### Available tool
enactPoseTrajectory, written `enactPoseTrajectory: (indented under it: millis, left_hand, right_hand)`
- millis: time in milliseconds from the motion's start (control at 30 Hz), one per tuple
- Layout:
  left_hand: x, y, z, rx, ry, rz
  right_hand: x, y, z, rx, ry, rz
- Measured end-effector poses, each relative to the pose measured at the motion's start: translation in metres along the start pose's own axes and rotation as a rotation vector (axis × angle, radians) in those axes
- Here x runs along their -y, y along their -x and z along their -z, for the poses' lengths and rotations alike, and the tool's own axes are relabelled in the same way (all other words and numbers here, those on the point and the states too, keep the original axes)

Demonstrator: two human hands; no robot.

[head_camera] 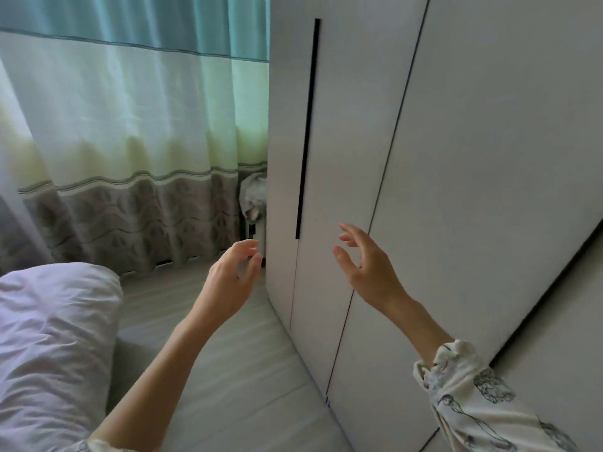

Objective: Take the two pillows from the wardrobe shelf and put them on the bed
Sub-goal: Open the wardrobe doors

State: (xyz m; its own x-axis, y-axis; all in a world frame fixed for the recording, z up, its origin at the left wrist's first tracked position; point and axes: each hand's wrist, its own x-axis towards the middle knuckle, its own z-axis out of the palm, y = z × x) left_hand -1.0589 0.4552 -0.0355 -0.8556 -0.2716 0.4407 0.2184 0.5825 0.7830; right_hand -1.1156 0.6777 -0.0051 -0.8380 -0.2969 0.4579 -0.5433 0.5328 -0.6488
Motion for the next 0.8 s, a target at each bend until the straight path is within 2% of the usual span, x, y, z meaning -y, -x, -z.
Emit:
enactPoseTrajectory:
  millis: [200, 400, 567, 800]
  left_hand:
    - [0.036, -0.079, -0.001, -0.037, -0.047, 0.044]
    - [0.092, -0.173, 0.0, 0.007, -0.04, 0.045]
    - [0.142, -0.269, 0.009, 0.087, -0.049, -0.009]
    - [0.177, -0.388, -0.008, 0.227, 0.017, -0.093]
  right_hand:
    - [-0.026, -0.089, -0.043, 0.055, -0.045, 0.029]
    - [-0.05, -0.18, -0.091, 0.057, -0.01, 0.037]
    - [-0.065, -0.264, -0.116, -0.081, 0.045, -0.022]
    - [-0.079, -0.346, -0.141, -0.176, 0.133, -0.113]
